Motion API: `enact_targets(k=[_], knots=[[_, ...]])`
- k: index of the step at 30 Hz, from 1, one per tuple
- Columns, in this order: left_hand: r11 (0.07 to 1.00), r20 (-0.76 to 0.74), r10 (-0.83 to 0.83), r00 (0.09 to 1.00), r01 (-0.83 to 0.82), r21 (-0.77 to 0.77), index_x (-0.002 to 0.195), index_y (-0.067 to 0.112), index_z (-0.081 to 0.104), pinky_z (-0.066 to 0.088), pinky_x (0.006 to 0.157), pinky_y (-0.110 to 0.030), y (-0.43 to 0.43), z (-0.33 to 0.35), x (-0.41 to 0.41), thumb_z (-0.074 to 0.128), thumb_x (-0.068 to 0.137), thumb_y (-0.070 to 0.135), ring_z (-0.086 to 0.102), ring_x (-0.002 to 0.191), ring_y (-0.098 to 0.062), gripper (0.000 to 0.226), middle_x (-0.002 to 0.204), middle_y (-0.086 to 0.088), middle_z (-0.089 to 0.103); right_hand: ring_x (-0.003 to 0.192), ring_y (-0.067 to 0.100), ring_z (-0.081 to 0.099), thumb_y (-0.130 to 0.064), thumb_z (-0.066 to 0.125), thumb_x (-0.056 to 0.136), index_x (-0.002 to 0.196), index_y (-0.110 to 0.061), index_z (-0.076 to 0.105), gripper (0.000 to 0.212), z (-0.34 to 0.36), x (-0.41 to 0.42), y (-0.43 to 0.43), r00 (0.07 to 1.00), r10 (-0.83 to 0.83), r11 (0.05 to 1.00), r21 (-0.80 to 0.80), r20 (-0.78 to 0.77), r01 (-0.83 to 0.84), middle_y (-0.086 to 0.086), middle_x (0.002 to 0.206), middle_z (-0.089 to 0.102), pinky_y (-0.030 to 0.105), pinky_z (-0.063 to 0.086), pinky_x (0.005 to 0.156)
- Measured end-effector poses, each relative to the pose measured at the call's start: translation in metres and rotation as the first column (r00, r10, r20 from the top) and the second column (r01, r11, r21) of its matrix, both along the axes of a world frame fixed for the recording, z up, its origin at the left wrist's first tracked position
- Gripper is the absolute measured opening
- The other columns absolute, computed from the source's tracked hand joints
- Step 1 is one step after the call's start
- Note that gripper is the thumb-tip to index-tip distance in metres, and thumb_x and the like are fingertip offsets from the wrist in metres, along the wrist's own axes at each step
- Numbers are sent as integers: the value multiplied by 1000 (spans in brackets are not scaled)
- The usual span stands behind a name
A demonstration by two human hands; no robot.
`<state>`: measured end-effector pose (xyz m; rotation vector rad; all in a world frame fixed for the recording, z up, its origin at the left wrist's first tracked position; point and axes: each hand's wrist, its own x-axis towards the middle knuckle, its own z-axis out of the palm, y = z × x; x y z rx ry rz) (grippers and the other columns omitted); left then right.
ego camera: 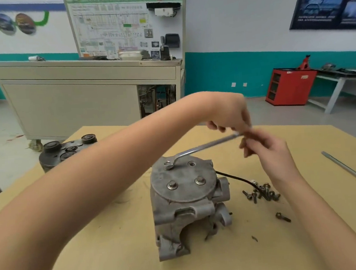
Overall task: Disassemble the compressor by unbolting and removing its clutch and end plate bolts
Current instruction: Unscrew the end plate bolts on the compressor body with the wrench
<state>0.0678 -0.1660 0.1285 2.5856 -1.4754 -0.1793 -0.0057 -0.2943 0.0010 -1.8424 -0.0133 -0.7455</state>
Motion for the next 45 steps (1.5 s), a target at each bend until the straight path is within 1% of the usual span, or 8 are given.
enact_targets(k=[6,12,14,21,29,36,40,45], knots=[[870,44,474,879,-460,-176,101,3,66,42,51,-20,48,-24,99,63,92,24,56,59,-10,23,71,-1,59,78,3,57,-6,61,90,102,-28,67,26,-57,-49,-28,942,-277,864,-477,-188,159,-12,93,61,7,39,70],[748,-7,648,761,-639,-179,87,6,66,37,45,-21,114,-40,129,69,87,33,50,53,-13,27,67,-4,61,141,-7,1,-77,60,60,138,-63,-1,100,-47,-48,30,903,225,786,-480,-366,-390,-34,150,-3,20,12,112],[742,-5,643,766,-624,-246,82,10,64,40,52,-24,114,-41,126,68,87,35,54,60,-14,26,68,-3,59,143,0,2,-75,60,63,140,-59,6,95,-32,-41,52,944,216,721,-611,-250,-327,-25,154,-6,27,13,114],[739,55,643,764,-600,-307,84,9,59,41,66,-33,81,-48,119,62,93,38,53,64,-18,30,66,0,53,119,32,55,-56,60,74,116,-6,65,65,-27,-37,74,974,131,581,-811,183,74,12,126,60,54,47,95],[771,122,628,768,-594,-228,92,6,51,38,51,-25,58,-56,126,49,99,10,53,64,-18,9,71,-5,50,124,32,52,-55,54,79,129,-11,56,66,-30,-34,56,998,-42,588,-807,35,53,9,135,53,59,43,96],[739,19,661,750,-647,-189,72,7,55,36,31,-16,98,-32,138,64,92,21,59,46,-6,26,62,-2,61,124,28,48,-57,50,78,133,-18,52,68,-33,-34,53,998,-39,690,-724,-53,-12,2,141,47,58,41,99],[721,120,689,715,-659,-215,70,12,63,45,56,-24,139,-28,125,71,86,32,62,48,-4,26,55,5,63,125,27,45,-58,50,77,134,-19,51,69,-33,-33,53,998,-31,711,-703,-52,-15,2,142,46,59,38,101],[714,-161,612,774,-628,-309,82,22,69,44,49,-16,213,-47,71,71,85,27,66,59,-4,7,71,6,70,125,27,45,-50,56,76,133,-18,52,66,-36,-31,53,1000,-16,721,-693,-13,2,5,140,47,62,36,101]])
